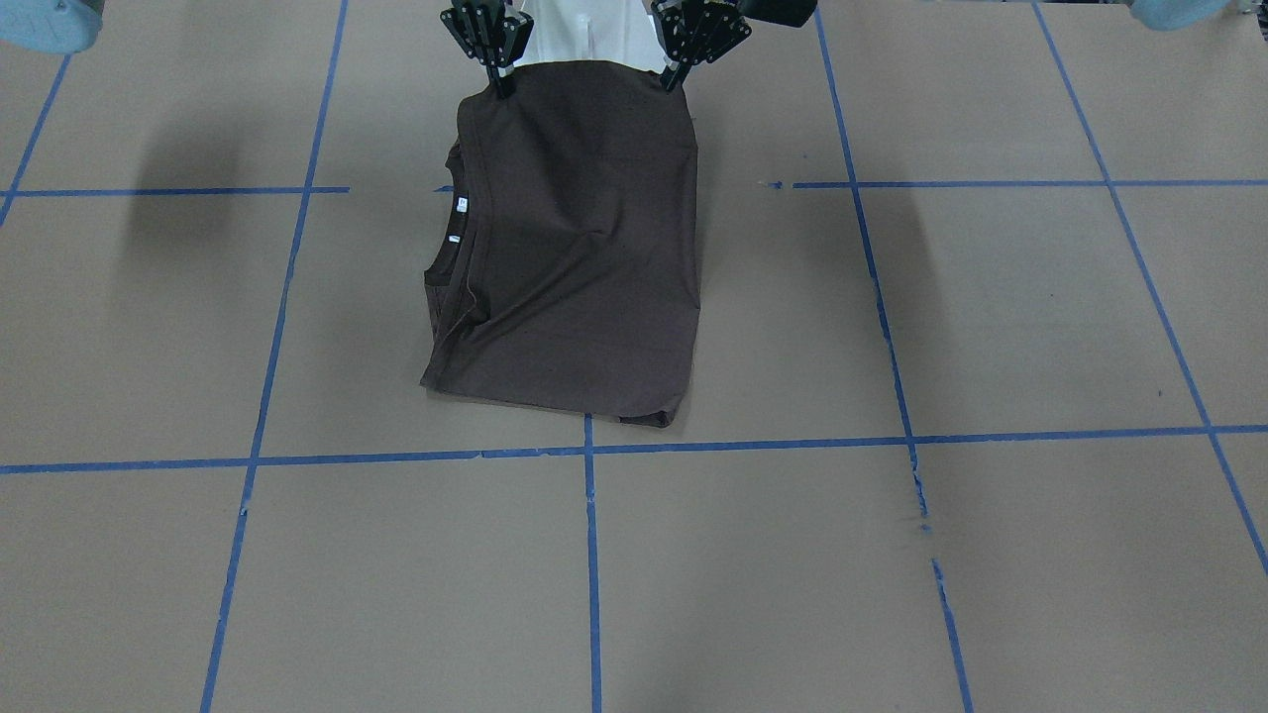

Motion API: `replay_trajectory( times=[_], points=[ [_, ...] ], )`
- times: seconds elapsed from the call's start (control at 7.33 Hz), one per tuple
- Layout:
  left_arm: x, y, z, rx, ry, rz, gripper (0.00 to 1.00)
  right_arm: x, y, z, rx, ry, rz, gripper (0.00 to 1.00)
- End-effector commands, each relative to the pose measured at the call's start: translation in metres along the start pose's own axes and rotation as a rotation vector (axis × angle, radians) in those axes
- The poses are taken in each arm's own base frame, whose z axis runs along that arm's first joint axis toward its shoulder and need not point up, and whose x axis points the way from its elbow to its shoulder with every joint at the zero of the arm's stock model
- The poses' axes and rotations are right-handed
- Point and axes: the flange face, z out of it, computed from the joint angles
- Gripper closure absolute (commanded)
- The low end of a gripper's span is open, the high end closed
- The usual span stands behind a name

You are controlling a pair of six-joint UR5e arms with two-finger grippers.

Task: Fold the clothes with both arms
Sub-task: 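Lift the near edge with both grippers and fold it away from the robot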

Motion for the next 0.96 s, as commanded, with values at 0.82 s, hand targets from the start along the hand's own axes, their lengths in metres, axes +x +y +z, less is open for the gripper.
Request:
replay_trajectory(
  times=[0.82],
  points=[
    [0.058, -0.200, 0.144, 0.212, -0.118, 0.108, 1.00, -0.110, -0.123, 0.159, 0.192, 0.075, 0.042, 1.00]
  ],
)
